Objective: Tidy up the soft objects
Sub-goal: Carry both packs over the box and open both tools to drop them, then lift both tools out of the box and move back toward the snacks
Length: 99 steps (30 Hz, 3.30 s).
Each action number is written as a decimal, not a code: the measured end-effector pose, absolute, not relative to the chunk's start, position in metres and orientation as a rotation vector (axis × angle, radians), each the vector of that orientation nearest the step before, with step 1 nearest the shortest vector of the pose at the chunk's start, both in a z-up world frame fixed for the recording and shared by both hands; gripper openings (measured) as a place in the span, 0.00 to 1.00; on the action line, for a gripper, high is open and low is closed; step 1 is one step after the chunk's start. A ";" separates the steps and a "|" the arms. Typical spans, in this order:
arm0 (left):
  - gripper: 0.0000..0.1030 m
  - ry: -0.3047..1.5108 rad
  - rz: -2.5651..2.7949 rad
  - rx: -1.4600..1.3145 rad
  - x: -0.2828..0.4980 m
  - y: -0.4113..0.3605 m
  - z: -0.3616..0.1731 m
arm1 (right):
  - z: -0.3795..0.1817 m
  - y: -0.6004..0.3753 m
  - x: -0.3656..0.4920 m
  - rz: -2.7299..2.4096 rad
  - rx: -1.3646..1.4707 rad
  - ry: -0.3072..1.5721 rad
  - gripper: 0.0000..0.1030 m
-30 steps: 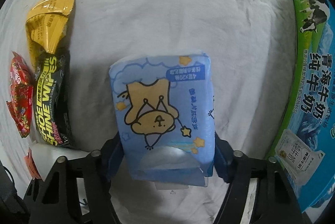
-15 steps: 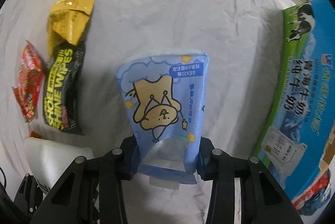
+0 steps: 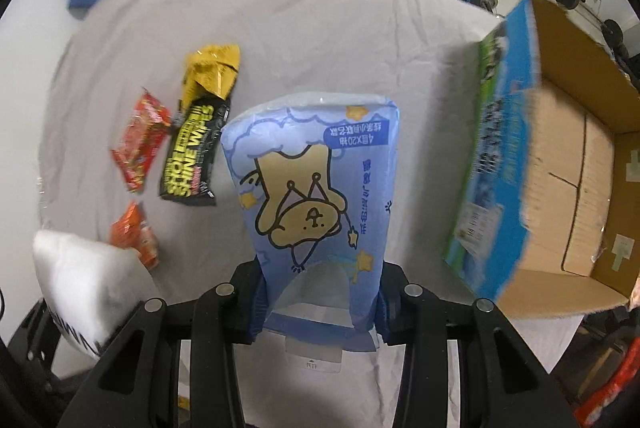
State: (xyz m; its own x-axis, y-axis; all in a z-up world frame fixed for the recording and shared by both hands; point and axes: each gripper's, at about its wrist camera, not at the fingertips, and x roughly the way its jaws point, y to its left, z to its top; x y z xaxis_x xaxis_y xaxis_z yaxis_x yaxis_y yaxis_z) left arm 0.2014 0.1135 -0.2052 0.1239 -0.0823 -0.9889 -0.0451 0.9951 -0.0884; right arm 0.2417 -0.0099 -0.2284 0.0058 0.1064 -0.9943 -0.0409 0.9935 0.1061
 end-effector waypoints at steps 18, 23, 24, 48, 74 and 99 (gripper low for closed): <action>0.65 1.227 -0.284 -0.063 0.189 -0.028 -0.080 | -0.115 -0.215 0.187 0.026 0.222 1.356 0.43; 0.65 1.242 -0.352 -0.053 0.215 -0.085 -0.082 | -0.108 -0.278 0.187 -0.042 0.257 1.336 0.43; 0.65 1.250 -0.364 -0.053 0.222 -0.095 -0.086 | -0.109 -0.295 0.188 -0.057 0.274 1.336 0.43; 0.67 1.703 -0.457 -0.166 0.367 -0.270 -0.278 | -0.287 -0.419 0.313 -0.139 0.251 1.534 0.44; 0.94 1.614 -0.416 0.040 0.360 -0.283 -0.280 | -0.321 -0.431 0.334 -0.154 0.213 1.560 0.66; 1.00 1.214 -0.319 0.137 0.245 -0.223 -0.165 | -0.194 -0.396 0.181 -0.219 0.130 1.319 1.00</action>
